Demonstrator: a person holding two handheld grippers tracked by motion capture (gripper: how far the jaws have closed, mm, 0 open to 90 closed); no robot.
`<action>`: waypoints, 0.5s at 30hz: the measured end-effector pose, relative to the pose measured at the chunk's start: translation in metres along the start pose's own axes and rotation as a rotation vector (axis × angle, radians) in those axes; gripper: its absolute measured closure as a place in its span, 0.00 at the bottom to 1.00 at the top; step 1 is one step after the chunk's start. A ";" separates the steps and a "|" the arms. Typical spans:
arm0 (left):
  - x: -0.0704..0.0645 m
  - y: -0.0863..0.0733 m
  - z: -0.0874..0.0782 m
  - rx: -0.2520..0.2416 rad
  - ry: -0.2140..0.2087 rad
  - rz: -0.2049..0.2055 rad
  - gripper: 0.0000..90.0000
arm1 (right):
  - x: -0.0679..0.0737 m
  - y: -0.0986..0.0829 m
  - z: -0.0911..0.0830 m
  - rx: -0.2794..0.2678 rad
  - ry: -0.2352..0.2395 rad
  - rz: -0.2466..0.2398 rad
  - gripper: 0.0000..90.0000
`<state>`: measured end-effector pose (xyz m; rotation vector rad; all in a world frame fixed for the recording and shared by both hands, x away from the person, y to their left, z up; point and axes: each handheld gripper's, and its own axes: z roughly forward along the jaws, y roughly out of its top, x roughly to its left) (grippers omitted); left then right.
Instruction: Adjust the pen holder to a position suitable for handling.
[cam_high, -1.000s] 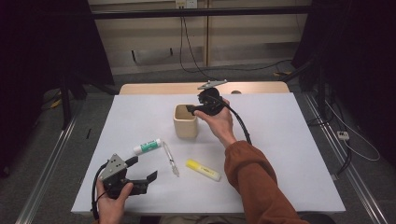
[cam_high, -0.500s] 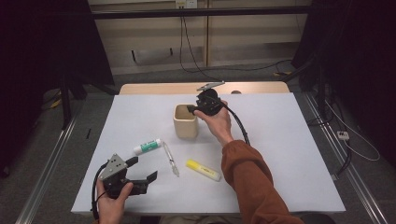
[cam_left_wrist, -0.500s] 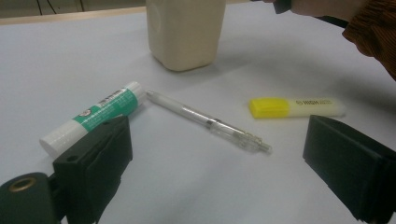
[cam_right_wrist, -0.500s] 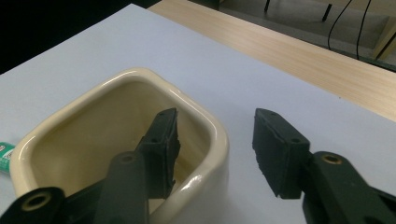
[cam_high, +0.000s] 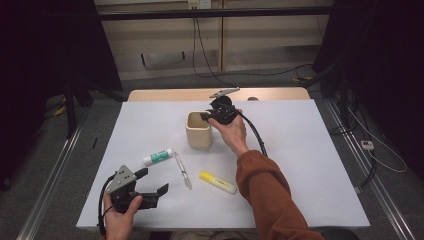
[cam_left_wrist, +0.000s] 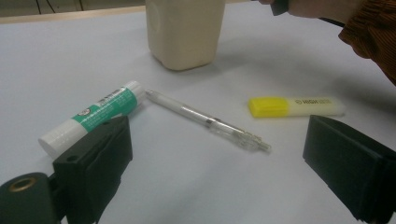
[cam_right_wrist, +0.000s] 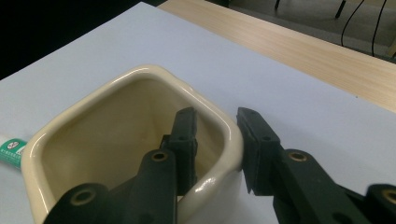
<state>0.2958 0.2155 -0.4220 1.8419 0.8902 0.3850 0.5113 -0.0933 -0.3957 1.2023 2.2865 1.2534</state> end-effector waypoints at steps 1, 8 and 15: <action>0.000 0.000 0.000 0.000 0.000 0.000 0.09 | 0.000 0.000 0.000 0.000 0.000 0.000 0.77; -0.001 -0.001 0.001 0.002 -0.002 -0.003 0.09 | 0.001 0.000 0.000 0.000 -0.005 -0.006 0.77; 0.000 -0.001 0.001 0.014 0.000 -0.001 0.09 | 0.001 -0.001 -0.001 -0.004 -0.008 0.002 0.77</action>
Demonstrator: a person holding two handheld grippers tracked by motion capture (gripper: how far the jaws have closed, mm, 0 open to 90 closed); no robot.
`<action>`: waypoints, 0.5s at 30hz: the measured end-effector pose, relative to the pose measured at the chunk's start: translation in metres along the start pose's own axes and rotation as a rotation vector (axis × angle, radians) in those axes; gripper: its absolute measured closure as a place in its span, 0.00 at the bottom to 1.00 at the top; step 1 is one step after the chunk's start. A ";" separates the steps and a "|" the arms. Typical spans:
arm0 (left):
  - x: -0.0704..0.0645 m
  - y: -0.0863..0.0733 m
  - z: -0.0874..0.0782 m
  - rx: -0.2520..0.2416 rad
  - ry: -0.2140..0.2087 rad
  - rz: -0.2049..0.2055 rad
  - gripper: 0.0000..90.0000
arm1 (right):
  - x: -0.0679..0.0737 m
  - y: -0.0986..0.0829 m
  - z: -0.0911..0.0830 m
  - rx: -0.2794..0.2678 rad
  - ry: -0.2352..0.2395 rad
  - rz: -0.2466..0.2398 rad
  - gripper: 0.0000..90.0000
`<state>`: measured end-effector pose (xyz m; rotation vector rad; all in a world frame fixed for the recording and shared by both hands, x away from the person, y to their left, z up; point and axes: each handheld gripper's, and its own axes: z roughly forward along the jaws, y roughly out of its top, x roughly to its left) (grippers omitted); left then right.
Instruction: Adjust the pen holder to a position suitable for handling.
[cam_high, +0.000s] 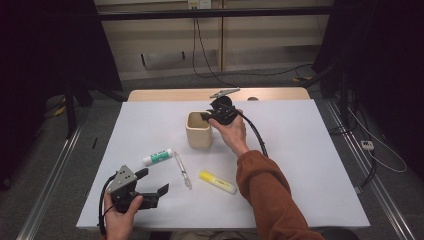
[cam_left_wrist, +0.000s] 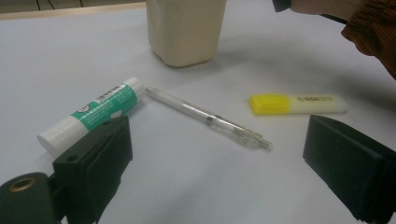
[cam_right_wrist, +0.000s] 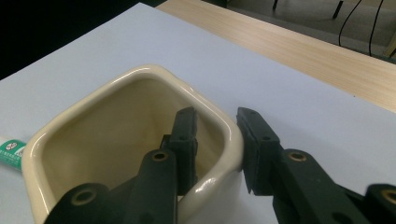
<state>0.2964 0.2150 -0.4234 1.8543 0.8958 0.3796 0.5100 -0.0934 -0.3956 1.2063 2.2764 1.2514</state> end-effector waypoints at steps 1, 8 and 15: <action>0.000 0.000 0.000 -0.002 0.002 0.002 0.09 | 0.000 0.000 0.000 0.001 0.000 0.002 0.77; 0.000 0.000 0.000 0.002 0.003 0.001 0.09 | 0.002 -0.001 -0.002 -0.002 0.007 0.003 0.77; 0.000 0.000 0.000 0.002 0.003 -0.001 0.09 | 0.002 -0.002 -0.006 0.007 0.002 0.008 0.77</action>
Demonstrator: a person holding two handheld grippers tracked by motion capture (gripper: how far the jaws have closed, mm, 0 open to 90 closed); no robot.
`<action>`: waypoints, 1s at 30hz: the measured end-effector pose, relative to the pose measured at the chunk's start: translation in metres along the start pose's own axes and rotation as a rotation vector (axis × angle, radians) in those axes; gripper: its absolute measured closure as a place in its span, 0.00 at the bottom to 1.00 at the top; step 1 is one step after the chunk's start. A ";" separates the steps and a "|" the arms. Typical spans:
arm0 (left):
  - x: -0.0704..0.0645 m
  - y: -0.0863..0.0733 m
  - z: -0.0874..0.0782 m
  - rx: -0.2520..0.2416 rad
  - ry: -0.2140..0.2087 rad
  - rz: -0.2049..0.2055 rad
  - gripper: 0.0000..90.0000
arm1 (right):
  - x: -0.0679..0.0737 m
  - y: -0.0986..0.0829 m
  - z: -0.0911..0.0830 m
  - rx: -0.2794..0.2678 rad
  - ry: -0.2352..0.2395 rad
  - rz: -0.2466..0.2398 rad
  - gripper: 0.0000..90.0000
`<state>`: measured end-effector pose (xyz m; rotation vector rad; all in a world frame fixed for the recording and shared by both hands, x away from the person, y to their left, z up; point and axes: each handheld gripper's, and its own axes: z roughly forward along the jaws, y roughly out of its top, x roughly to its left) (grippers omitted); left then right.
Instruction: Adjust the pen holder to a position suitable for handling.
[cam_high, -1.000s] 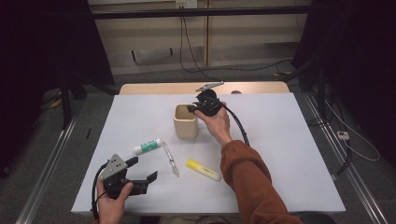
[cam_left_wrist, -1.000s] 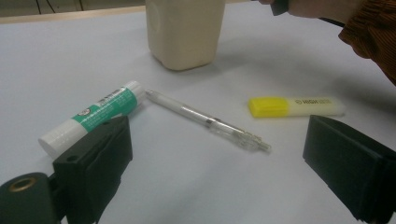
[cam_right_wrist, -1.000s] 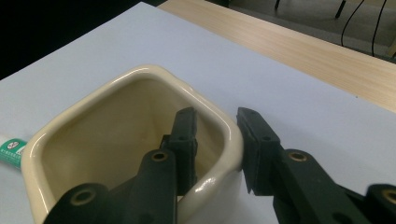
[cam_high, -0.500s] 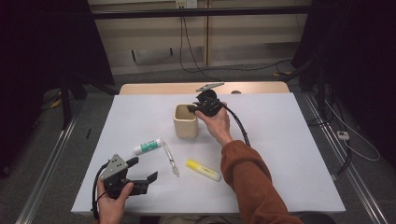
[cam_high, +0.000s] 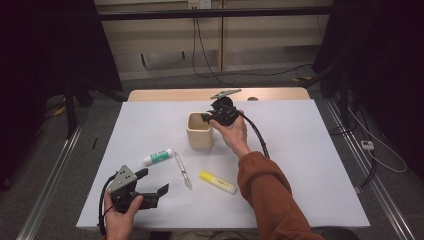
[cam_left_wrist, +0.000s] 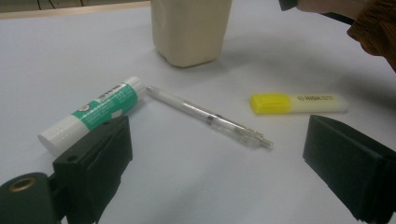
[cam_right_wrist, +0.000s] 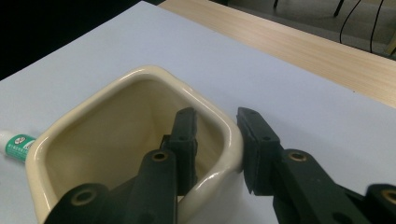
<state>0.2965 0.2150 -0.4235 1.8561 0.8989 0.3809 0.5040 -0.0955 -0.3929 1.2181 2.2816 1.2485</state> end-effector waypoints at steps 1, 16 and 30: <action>0.000 0.000 0.000 0.000 0.001 0.001 0.09 | 0.000 0.000 -0.001 0.000 0.001 -0.003 0.77; -0.001 0.000 0.002 0.005 0.001 -0.002 0.09 | -0.013 -0.004 -0.041 -0.031 0.017 0.007 0.77; 0.001 -0.001 0.003 0.016 0.006 -0.003 0.09 | -0.023 -0.028 -0.075 -0.031 0.031 0.015 0.77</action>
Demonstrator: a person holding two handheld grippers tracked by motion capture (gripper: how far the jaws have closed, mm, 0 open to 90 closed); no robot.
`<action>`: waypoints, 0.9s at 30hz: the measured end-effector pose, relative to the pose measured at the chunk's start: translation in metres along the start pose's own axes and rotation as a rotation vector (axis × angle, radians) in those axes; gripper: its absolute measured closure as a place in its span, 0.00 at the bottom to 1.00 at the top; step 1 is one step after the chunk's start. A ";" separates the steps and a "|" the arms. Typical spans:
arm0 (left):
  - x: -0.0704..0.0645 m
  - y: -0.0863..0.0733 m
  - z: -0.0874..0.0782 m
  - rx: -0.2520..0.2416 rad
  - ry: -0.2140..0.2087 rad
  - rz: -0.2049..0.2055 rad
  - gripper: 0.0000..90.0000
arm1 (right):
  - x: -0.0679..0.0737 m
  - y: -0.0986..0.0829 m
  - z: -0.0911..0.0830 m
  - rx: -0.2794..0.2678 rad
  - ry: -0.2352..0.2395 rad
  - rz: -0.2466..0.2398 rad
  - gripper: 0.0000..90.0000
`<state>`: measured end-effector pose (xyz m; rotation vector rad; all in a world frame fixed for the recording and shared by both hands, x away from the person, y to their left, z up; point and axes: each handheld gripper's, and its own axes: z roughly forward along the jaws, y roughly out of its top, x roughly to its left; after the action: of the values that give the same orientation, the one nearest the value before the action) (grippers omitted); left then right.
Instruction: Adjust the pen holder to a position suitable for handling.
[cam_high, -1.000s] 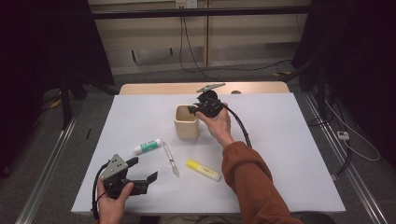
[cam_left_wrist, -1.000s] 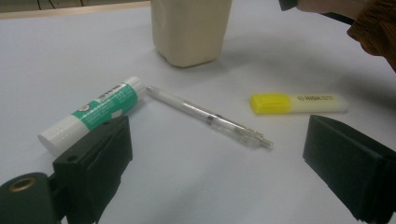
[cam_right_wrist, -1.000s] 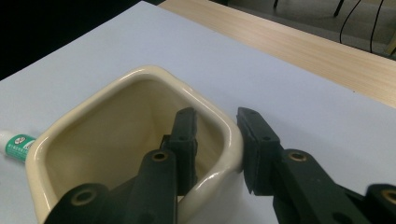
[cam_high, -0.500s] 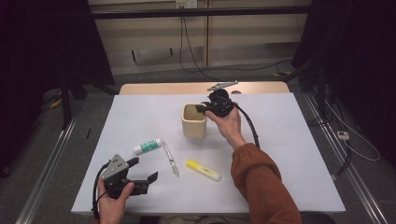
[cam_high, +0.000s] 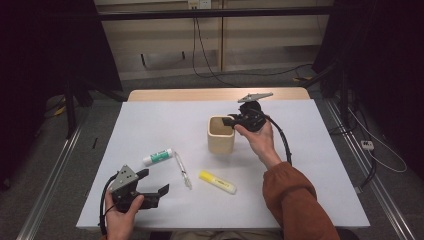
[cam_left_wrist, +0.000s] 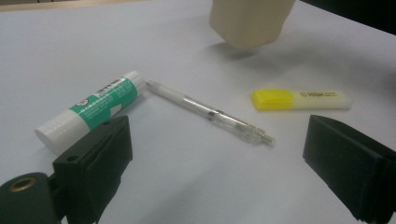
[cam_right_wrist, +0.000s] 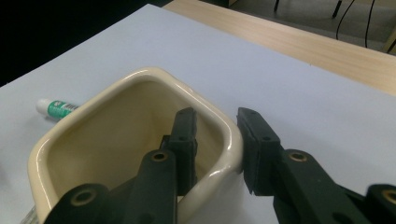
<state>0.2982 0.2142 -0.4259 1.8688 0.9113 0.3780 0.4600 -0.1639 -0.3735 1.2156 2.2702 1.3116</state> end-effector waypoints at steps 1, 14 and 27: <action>0.000 0.000 0.000 -0.002 0.001 -0.003 0.09 | 0.000 -0.002 -0.001 0.004 0.002 0.001 0.77; 0.000 0.000 0.001 0.010 -0.001 -0.002 0.09 | 0.000 -0.022 -0.015 0.042 0.006 -0.009 0.77; -0.002 0.000 0.002 0.013 -0.003 0.012 0.09 | 0.000 -0.031 -0.013 0.051 -0.017 0.026 0.77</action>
<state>0.2984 0.2117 -0.4266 1.8874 0.9030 0.3768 0.4356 -0.1792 -0.3906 1.2715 2.2965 1.2549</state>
